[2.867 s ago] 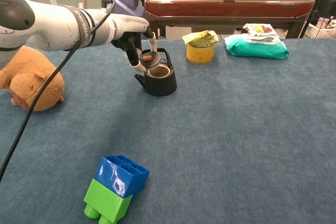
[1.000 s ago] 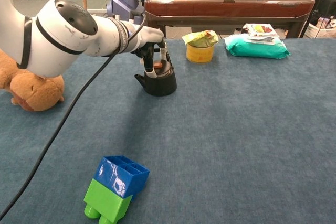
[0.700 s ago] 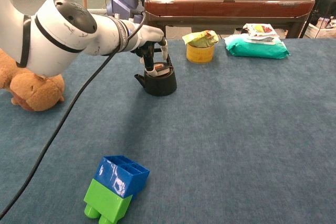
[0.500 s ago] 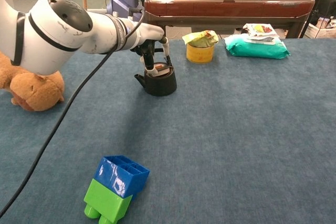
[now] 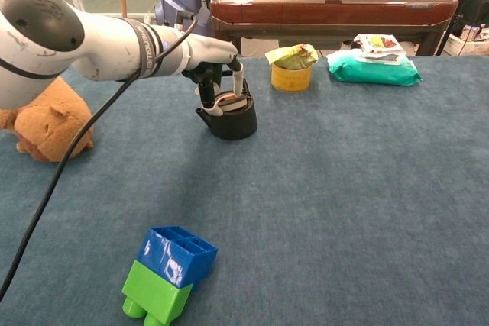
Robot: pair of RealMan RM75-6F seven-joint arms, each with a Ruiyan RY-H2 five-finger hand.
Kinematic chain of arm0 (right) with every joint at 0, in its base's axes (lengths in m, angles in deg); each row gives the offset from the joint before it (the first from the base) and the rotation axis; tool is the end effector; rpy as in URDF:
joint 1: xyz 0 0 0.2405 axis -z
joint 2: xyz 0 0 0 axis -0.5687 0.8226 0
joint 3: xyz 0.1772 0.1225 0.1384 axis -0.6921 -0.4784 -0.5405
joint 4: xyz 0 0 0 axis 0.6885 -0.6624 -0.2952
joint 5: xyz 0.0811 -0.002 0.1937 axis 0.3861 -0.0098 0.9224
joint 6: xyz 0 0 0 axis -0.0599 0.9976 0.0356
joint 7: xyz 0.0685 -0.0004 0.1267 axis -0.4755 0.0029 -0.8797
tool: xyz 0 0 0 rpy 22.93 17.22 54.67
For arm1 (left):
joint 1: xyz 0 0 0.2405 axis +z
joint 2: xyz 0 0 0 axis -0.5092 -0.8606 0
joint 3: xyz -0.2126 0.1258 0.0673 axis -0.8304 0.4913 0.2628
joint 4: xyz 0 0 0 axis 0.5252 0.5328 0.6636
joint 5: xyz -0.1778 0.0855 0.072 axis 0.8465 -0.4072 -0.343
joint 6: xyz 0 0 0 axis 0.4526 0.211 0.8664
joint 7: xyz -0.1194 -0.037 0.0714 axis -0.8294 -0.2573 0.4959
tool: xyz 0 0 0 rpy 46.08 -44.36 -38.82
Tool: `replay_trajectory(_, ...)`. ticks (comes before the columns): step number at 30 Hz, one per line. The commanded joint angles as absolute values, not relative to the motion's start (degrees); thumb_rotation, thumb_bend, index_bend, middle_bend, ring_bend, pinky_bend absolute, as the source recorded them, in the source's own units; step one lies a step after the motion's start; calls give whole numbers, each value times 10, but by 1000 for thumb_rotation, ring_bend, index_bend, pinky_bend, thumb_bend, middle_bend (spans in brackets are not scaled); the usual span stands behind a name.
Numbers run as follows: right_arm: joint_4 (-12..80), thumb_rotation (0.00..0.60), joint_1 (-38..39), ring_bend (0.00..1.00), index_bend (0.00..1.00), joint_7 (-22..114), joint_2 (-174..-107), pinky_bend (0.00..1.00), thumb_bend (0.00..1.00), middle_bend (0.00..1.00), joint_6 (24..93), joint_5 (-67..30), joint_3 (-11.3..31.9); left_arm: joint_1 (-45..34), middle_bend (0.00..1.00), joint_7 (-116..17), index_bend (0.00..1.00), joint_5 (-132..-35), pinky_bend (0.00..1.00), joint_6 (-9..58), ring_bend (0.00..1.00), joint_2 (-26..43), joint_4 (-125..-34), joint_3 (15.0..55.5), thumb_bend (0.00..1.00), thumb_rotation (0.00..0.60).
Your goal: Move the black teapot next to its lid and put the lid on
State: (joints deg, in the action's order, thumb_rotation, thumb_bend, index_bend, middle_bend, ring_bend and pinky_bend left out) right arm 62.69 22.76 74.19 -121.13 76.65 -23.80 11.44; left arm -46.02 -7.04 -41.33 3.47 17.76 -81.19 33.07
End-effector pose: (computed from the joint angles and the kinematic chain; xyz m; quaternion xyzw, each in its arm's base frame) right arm -0.2807 -0.2310 0.1634 0.5835 -0.3415 0.2933 0.6759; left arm -0.0171 0.4257 -0.0460 -0.8016 -0.3379 -0.2541 0.4227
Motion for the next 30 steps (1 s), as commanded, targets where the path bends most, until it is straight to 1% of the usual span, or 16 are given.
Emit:
replay_trajectory(1,628,600,227,180,318,744,-1212,216,89,359,767,-238,115,-461,889,-70,317,-417,1000,37,939,178,-816,335,265,600)
replay_trajectory(10,630,600,228,180,317,747,-1212,216,89,359,769,-237,115,-466,889,-76,319,-411,1000,35,939,180,-814,341,264,600)
replay_trajectory(21,631,600,231,180,318,747,-1210,216,89,359,774,-236,115,-472,888,-77,320,-393,1000,28,939,193,-785,350,265,600)
replay_trajectory(26,632,600,232,180,318,747,-1209,216,89,359,775,-236,115,-470,888,-85,319,-392,1000,30,939,190,-785,346,264,600)
replay_trajectory(30,633,600,231,180,318,747,-1208,216,89,359,775,-235,113,-458,884,-108,316,-413,1000,38,937,172,-810,337,264,600)
